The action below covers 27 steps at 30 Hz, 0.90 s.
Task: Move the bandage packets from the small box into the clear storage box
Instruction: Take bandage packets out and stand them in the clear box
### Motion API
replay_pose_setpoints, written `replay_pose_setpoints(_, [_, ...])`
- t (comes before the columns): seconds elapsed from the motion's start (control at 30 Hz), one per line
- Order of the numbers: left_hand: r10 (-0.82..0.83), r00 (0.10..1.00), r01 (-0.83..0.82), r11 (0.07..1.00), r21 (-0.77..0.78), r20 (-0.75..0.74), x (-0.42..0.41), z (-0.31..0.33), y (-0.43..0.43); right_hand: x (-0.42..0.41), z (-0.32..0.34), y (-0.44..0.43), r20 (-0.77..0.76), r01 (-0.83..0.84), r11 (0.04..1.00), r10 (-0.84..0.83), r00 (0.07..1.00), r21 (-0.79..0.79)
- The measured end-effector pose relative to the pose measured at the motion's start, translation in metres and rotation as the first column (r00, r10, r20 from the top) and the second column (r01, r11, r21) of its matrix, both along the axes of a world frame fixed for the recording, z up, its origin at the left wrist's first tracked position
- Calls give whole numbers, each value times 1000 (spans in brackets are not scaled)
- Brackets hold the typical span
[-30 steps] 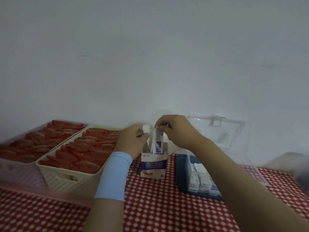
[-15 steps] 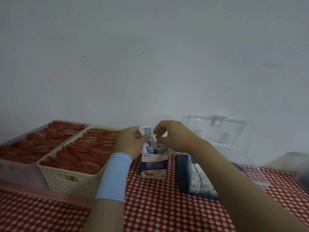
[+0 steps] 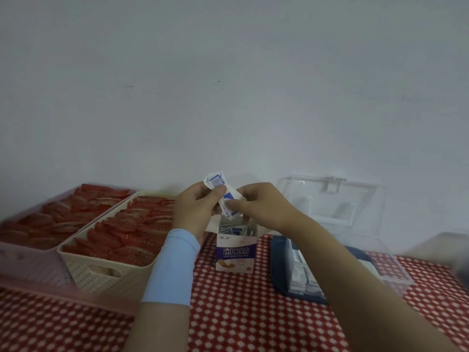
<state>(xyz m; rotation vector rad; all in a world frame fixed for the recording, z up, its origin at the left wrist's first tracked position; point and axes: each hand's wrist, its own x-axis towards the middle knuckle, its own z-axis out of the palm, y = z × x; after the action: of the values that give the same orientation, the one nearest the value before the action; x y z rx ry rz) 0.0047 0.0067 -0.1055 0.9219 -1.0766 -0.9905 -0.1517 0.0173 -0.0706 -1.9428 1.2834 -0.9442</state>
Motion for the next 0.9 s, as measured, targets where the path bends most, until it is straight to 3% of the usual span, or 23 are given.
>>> replay_pose_setpoints(0.17, [-137,989,138,990,-14,56,-7,2,2,-20,-4,13,258,-36,981,-14,966,189])
replay_pose_setpoints(0.23, [-320,945,320,947,10,66,-10,2,5,-31,-6,20,396,-139,948,16,918,286])
replay_pose_setpoints(0.3, [-507,862,507,862,6,-15,-18,2,12,-41,-7,26,493,-247,902,44,869,354])
replay_pose_setpoints(0.5, [-572,811,574,818,-16,-123,-48,11,31,-63,-10,43,470,-306,830,60,881,466])
replay_pose_setpoints(0.6, [-533,818,539,842,-37,-216,-59,12,31,-77,-7,49,381,-211,847,10,924,488])
replay_pose_setpoints(0.67, [-509,834,516,856,-26,-214,-65,11,31,-80,-2,53,168,17,916,-92,981,401])
replay_pose_setpoints(0.73, [-499,842,511,860,4,-206,-68,10,31,-82,2,55,48,198,959,-212,976,202])
replay_pose_setpoints(0.8, [-504,836,521,853,29,-216,-68,10,33,-81,6,56,79,179,984,-179,981,15])
replay_pose_setpoints(0.9, [-527,810,561,824,81,-256,-65,12,36,-80,11,56,-170,4,981,-38,985,-192])
